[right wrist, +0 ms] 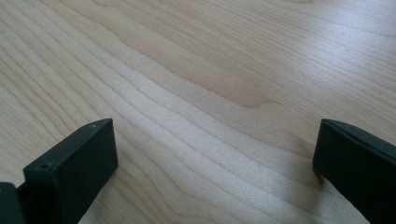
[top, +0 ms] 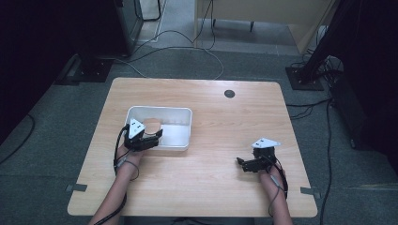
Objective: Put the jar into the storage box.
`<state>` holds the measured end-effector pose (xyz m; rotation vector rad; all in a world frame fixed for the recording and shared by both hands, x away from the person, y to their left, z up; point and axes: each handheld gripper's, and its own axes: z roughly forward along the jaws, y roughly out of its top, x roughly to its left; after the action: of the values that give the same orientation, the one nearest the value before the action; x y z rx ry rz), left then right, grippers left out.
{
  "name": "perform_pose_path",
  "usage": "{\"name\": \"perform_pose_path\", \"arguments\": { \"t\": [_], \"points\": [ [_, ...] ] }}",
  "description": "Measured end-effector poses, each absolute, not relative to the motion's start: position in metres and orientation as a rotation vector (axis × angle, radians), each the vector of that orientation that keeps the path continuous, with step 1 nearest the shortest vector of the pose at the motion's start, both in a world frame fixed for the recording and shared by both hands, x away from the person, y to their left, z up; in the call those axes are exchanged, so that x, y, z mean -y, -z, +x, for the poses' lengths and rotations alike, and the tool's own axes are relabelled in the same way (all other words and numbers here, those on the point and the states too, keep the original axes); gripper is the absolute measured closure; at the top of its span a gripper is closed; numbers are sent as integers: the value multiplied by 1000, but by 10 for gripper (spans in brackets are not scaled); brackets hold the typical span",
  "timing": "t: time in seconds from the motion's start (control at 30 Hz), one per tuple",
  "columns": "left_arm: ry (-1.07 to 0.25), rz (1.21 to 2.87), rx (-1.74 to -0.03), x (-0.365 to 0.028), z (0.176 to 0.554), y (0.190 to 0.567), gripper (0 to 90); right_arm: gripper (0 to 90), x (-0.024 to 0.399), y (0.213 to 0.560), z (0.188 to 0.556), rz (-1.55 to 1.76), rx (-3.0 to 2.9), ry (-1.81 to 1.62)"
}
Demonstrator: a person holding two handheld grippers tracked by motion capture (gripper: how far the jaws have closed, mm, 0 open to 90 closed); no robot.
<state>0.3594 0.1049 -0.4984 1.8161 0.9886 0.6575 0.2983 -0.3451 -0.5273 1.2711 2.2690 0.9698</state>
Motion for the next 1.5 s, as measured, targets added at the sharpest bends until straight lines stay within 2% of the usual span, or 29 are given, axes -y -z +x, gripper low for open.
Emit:
{"name": "perform_pose_path", "arguments": {
  "t": [0.53,1.5],
  "points": [
    [-611,1871,-984,-105,359,494,177,0,345,527,298,1271,-2269,-970],
    [-616,1931,-992,-109,350,485,177,0,345,527,298,1271,-2269,-970]
  ]
}}
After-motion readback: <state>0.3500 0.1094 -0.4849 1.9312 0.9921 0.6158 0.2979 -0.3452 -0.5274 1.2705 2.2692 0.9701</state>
